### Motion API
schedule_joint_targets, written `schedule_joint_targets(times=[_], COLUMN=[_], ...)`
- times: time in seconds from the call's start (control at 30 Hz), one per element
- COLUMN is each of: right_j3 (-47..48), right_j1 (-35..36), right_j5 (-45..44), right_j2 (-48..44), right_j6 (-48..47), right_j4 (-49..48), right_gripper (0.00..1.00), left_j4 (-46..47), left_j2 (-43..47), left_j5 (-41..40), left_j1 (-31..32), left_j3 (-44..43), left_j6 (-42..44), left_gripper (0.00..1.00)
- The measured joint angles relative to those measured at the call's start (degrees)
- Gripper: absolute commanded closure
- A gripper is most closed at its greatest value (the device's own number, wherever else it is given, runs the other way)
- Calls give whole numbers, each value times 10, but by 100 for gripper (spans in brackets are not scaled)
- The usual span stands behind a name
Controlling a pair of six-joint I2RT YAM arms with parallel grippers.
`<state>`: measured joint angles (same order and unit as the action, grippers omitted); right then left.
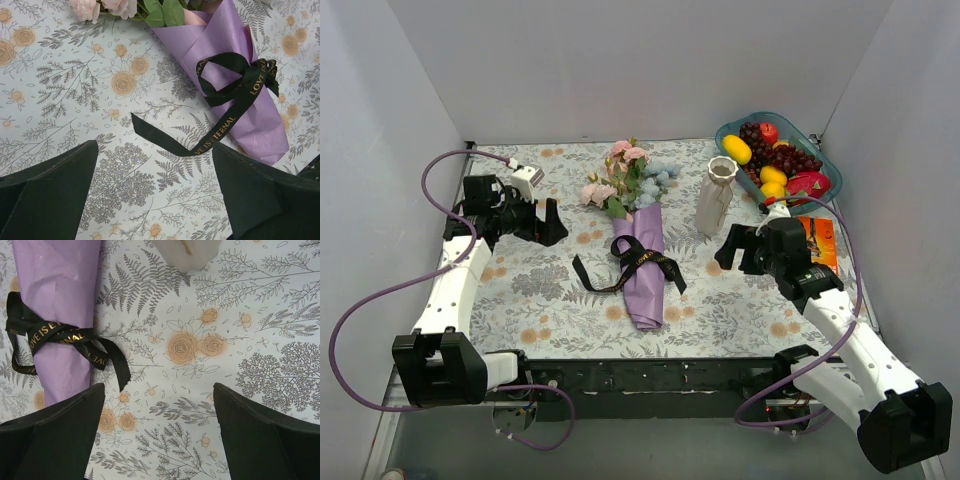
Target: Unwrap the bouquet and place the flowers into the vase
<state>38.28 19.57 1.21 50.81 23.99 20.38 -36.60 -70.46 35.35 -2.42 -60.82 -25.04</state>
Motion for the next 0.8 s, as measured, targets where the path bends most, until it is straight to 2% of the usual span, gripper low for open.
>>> schedule_joint_targets(times=[0.17, 0.4, 0.57, 0.8], right_j3=[-30, -63, -63, -62], right_j1=[0, 6, 24, 43], right_j5=[-4, -26, -35, -51], right_j2=[4, 26, 27, 34], right_j6=[-9, -30, -40, -50], right_j4=[-22, -47, -71, -80], right_gripper=[5, 9, 11, 12], left_j4=[-8, -7, 2, 43], left_j2=[-1, -28, -85, -90], left_j5=[8, 1, -13, -46], left_j1=[32, 184, 217, 275], left_j3=[2, 39, 60, 95], left_j6=[29, 73, 104, 146], left_gripper=[2, 2, 2, 2])
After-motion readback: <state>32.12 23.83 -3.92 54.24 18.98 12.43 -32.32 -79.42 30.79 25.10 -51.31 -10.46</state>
